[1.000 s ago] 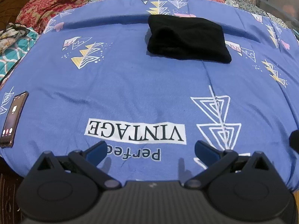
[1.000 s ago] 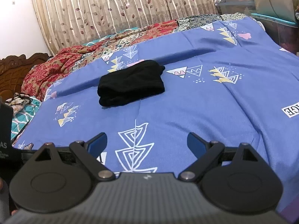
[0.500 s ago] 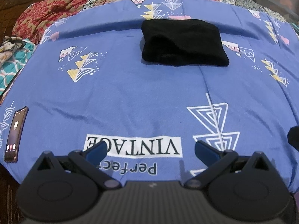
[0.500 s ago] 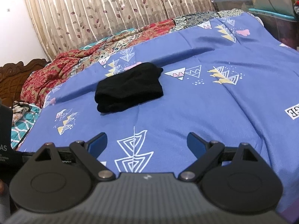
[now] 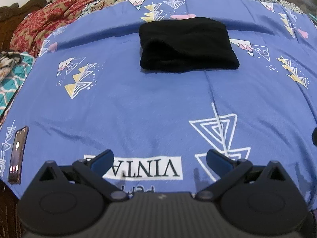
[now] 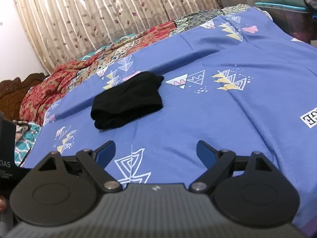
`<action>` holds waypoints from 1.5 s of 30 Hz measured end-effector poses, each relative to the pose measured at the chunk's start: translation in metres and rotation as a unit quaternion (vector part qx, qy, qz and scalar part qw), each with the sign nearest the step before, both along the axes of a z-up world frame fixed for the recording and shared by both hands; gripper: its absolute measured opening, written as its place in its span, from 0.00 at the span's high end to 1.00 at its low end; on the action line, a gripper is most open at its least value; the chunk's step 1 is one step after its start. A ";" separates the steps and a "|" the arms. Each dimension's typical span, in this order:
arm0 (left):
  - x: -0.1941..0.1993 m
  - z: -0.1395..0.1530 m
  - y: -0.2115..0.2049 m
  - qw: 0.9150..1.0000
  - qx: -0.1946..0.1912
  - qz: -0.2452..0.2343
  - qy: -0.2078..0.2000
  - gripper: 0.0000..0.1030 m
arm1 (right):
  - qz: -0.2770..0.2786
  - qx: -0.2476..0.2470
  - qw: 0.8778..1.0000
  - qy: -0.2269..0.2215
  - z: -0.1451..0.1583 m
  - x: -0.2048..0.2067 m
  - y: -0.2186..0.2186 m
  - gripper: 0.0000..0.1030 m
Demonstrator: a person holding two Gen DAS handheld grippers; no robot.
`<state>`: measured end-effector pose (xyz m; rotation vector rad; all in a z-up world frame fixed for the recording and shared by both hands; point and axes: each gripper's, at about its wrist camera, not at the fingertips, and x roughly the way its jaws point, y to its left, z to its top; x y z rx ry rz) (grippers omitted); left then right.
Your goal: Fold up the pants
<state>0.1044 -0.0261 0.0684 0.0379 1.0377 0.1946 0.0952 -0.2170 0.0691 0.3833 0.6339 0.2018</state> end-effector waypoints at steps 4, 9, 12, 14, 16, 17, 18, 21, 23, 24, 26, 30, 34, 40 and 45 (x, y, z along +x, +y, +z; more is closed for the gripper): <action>0.005 0.002 -0.004 1.000 0.005 -0.002 -0.001 0.00 | -0.005 0.011 1.000 0.000 -0.003 0.002 -0.005 0.12; 0.009 0.000 -0.005 1.000 0.011 0.001 0.001 0.00 | -0.005 0.011 1.000 0.000 -0.004 0.003 -0.007 0.12; 0.010 -0.002 -0.005 1.000 0.013 0.003 0.007 0.00 | -0.006 0.013 1.000 0.001 -0.004 0.003 -0.008 0.12; 0.010 -0.001 -0.006 1.000 0.014 0.004 0.007 0.00 | -0.007 0.015 1.000 0.002 -0.004 0.004 -0.009 0.12; 0.010 0.000 -0.006 1.000 0.015 0.004 0.004 0.00 | -0.007 0.013 1.000 0.002 -0.003 0.005 -0.010 0.12; 0.010 0.001 -0.006 1.000 0.016 0.005 0.002 0.00 | -0.006 0.012 1.000 0.001 -0.003 0.005 -0.011 0.12; 0.010 0.002 -0.005 1.000 0.017 0.006 0.000 0.00 | -0.005 0.012 1.000 0.001 -0.004 0.005 -0.011 0.12; 0.008 0.002 -0.003 1.000 0.015 0.010 0.001 0.00 | -0.004 0.009 1.000 0.001 -0.004 0.004 -0.010 0.12; 0.007 0.003 -0.001 1.000 0.014 0.011 0.000 0.00 | -0.002 0.007 1.000 0.001 -0.003 0.004 -0.009 0.12; 0.006 0.003 0.000 1.000 0.013 0.011 0.000 0.00 | -0.001 0.005 1.000 0.000 -0.002 0.004 -0.009 0.12; 0.005 0.004 0.002 1.000 0.010 0.012 -0.001 0.00 | 0.001 0.003 1.000 -0.003 -0.001 0.004 -0.007 0.12; 0.004 0.004 0.008 1.000 0.007 0.017 -0.001 0.00 | 0.005 -0.002 1.000 -0.007 0.001 0.004 -0.002 0.12; 0.002 0.005 0.013 1.000 0.004 0.021 -0.001 0.00 | 0.009 -0.006 1.000 -0.008 0.003 0.004 0.002 0.12; -0.001 0.005 0.017 1.000 0.002 0.023 -0.001 0.00 | 0.013 -0.011 1.000 -0.012 0.004 0.004 0.006 0.12; -0.001 0.004 0.020 1.000 -0.001 0.025 0.001 0.00 | 0.014 -0.013 1.000 -0.012 0.004 0.003 0.008 0.12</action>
